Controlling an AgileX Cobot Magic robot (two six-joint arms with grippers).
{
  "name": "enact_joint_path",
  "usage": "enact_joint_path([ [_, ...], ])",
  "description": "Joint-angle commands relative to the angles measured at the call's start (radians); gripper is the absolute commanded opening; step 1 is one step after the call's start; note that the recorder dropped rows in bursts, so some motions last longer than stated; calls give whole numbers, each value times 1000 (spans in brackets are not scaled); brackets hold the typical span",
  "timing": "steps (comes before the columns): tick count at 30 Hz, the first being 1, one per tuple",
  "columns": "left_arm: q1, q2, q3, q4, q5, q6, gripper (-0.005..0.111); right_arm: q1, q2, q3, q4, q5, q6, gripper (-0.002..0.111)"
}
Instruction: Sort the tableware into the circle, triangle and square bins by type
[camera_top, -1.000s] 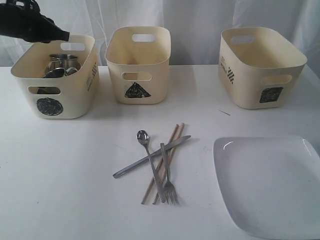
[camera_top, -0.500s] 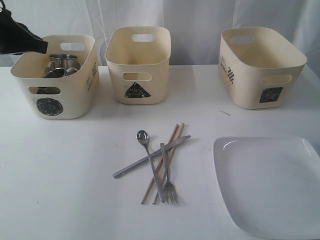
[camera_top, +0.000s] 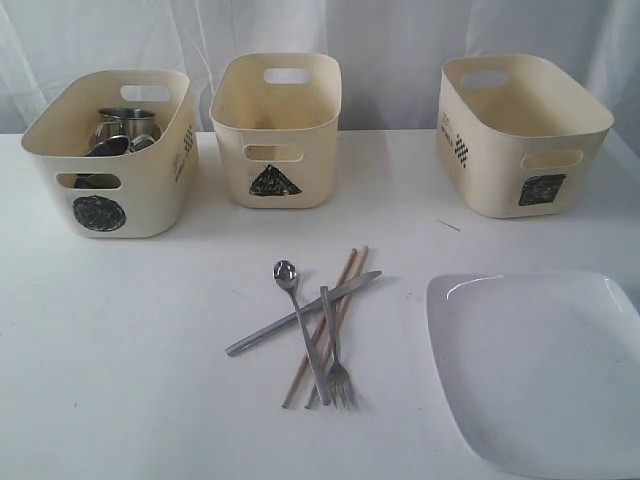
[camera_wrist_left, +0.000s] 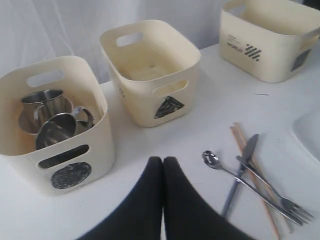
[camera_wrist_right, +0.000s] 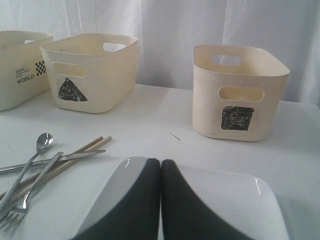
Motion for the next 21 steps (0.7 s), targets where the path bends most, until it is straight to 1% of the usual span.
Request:
enact_joint_path([
  [1,2,-154,11,-20,127,-16,0,3,-6,5,2,-6,0,0],
  [4,0,-215,11,-17,98,25,0,3,-6,5,2,-6,0,0],
  [8,0,-253,11,-11,74,35,0,3,-6,5,2,-6,0,0],
  [18,0,-261,11,-18,86,30,0,3,-6,5,2,-6,0,0],
  [21,0,-261,14,-18,71,30,0,3,-6,5,2,-6,0,0],
])
